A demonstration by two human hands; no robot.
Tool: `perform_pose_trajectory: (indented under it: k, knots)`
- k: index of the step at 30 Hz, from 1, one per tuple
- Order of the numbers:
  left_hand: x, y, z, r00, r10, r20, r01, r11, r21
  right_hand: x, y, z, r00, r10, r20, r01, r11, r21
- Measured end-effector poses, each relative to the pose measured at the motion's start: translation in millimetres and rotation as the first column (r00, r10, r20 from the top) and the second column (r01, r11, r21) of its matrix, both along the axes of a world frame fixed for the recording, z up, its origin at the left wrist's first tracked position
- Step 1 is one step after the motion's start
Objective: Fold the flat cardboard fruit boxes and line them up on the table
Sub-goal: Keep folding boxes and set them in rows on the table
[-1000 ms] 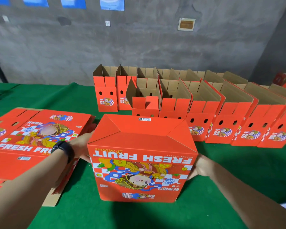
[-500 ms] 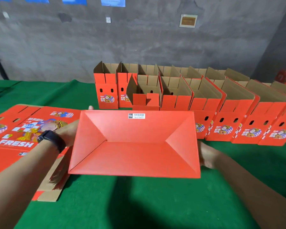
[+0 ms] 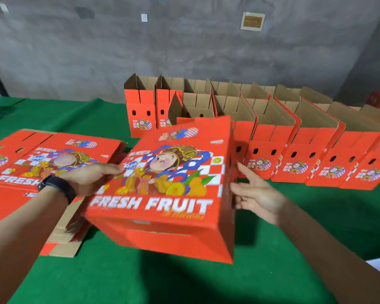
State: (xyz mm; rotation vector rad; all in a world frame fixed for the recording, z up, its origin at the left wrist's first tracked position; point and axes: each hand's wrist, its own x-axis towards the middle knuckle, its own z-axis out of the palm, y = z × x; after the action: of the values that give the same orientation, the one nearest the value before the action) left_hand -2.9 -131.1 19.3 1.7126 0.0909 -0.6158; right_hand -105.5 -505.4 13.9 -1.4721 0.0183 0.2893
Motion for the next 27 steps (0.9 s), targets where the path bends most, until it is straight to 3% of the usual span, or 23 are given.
perform_pose_trajectory:
  k: [3,7,12,21,27]
  knots:
    - [2.0,0.6,-20.5,0.999,0.041,-0.008,-0.041,0.999,0.018,-2.1,12.9,-3.2,0.986,-0.024,0.163,0.059,0.975,-0.214]
    - [6.3,-19.9,-40.0,0.982,0.191,0.001,-0.19,0.981,0.032,3.9,33.7,-17.2,0.941,0.039,0.335,0.143,0.853,-0.502]
    - [9.5,-40.5,-45.1,0.942,0.336,0.018,-0.323,0.918,-0.231,10.3,44.1,-48.4,0.901,0.046,0.431,0.217,0.813,-0.54]
    - [4.1,-37.0,-69.1,0.937,0.347,-0.039,-0.336,0.865,-0.371,0.5,38.5,-113.9,0.937,0.099,0.335,0.146,0.758,-0.635]
    - [4.1,-66.8,-52.7,0.934,0.342,0.102,-0.271,0.866,-0.421,12.1,39.9,-115.6,0.958,0.197,0.206,0.025,0.663,-0.748]
